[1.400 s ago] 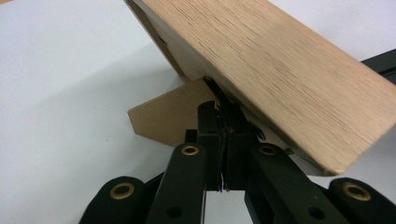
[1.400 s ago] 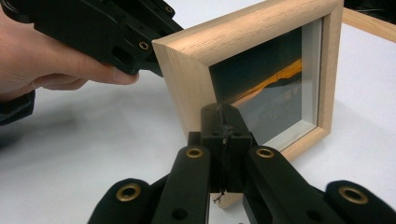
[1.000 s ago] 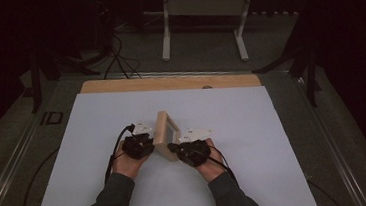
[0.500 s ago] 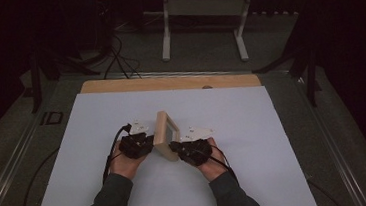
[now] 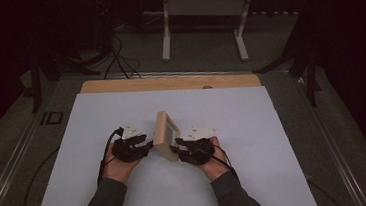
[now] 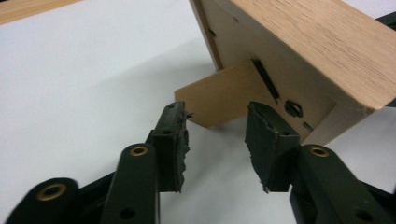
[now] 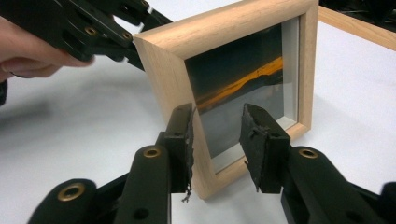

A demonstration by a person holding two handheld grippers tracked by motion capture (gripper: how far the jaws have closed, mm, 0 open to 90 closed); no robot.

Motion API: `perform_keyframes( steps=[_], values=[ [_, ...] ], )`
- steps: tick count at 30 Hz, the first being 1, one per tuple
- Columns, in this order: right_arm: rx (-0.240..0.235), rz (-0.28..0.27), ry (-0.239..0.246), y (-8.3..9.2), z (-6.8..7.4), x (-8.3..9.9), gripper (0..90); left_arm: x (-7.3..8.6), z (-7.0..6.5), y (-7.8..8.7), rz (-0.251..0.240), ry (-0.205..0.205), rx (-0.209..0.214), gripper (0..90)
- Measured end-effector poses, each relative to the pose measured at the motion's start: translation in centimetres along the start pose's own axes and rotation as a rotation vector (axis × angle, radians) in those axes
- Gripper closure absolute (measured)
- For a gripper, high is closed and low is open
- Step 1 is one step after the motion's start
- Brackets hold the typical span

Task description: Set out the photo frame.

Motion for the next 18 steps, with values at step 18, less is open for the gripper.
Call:
perform_keyframes(
  steps=[18],
  values=[
    [0.023,-0.019,-0.022,1.0,-0.5,0.3,59.0,0.2,0.7,1.7,-0.031,0.061,0.013,46.1]
  ],
)
Point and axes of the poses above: each handheld gripper's, and its own axes: y roughly backward along the jaws, x roughly out of its underside, z roughly to its left, the point moved 2 cm from there along -y, roughly forward along the jaws, and after that the axes turned 6 degrees about -x, right-handed, at the moved point
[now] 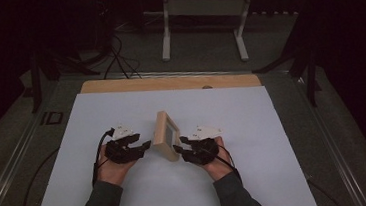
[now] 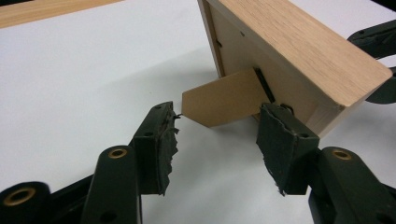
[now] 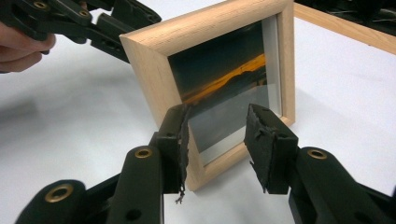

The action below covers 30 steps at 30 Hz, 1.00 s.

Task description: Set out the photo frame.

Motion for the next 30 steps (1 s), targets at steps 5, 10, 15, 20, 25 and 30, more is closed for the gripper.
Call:
perform_keyframes(
  steps=[5,10,15,20,25,30],
  values=[
    [0.007,-0.004,-0.013,0.2,-0.3,0.1,58.5,-0.1,0.0,0.4,-0.008,0.017,0.011,45.4],
    [0.007,-0.001,-0.017,0.1,-0.4,0.3,58.2,-0.4,0.0,0.9,-0.025,0.028,0.017,44.5],
    [0.008,0.0,-0.017,0.2,-0.4,0.3,57.9,-0.7,0.2,1.7,-0.054,0.048,0.021,44.7],
    [0.011,-0.002,-0.023,0.3,-0.6,0.3,57.4,-1.2,-0.2,2.5,-0.087,0.05,0.028,45.0],
    [0.015,-0.009,-0.03,0.5,-0.8,0.3,57.2,-1.6,-0.5,2.9,-0.099,0.051,0.032,43.4],
    [0.018,-0.018,-0.03,0.6,-0.8,0.2,56.5,-1.8,-0.9,3.2,-0.109,0.049,0.038,40.3]
  ],
)
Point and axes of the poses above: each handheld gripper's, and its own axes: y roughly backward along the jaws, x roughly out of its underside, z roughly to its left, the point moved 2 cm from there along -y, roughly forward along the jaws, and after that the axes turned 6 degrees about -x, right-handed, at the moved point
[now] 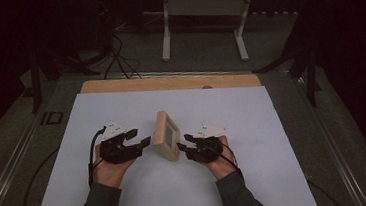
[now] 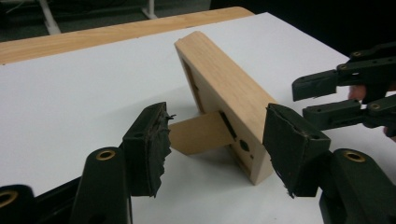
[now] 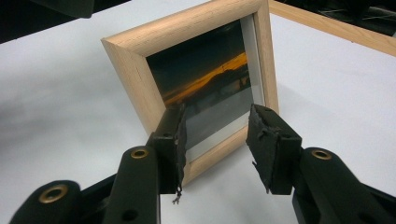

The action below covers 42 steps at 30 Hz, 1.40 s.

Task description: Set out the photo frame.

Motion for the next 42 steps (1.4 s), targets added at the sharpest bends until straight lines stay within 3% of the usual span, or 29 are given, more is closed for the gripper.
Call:
perform_keyframes(
  steps=[13,29,42],
  values=[
    [-0.004,0.0,0.002,0.1,0.0,0.0,55.4,-0.4,-1.5,-0.5,0.004,-0.014,0.039,34.4],
    [-0.001,-0.01,0.0,0.3,-0.2,-0.1,54.7,-0.1,-2.7,-2.1,0.041,-0.026,0.049,32.6],
    [0.007,-0.039,-0.026,1.2,-0.9,-0.3,54.5,0.2,-3.2,-4.0,0.093,0.003,0.05,33.8]
  ],
)
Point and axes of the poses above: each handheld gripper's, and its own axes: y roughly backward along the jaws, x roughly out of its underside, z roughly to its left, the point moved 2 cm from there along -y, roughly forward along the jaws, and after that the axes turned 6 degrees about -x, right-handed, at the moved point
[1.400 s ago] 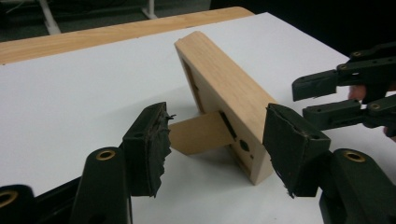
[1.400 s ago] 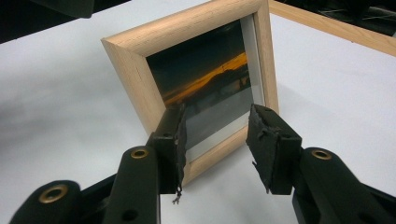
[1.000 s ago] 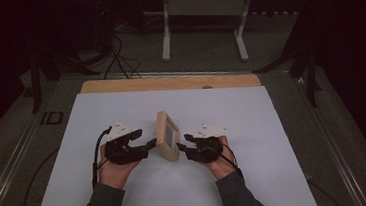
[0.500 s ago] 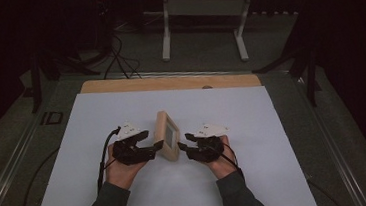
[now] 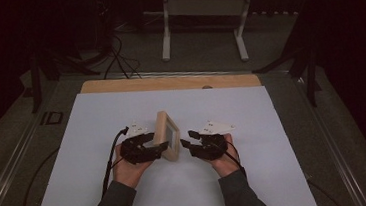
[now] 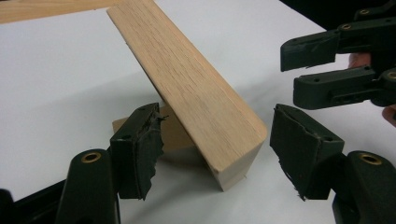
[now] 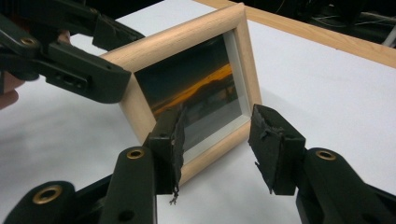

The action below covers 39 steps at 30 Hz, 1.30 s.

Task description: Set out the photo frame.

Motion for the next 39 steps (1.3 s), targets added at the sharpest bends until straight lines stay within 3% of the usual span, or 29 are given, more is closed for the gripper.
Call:
perform_keyframes(
  steps=[11,23,39],
  values=[
    [0.009,-0.007,-0.004,0.3,-0.3,0.0,54.5,-0.3,0.1,-0.7,0.03,0.004,-0.012,38.9],
    [0.014,-0.016,-0.012,0.5,-0.5,0.0,53.7,-0.7,0.4,-0.9,0.053,0.008,0.025,42.2],
    [0.017,-0.023,-0.017,0.7,-0.7,-0.1,53.1,-1.3,1.8,-1.1,0.073,0.035,0.029,48.7]
  ],
)
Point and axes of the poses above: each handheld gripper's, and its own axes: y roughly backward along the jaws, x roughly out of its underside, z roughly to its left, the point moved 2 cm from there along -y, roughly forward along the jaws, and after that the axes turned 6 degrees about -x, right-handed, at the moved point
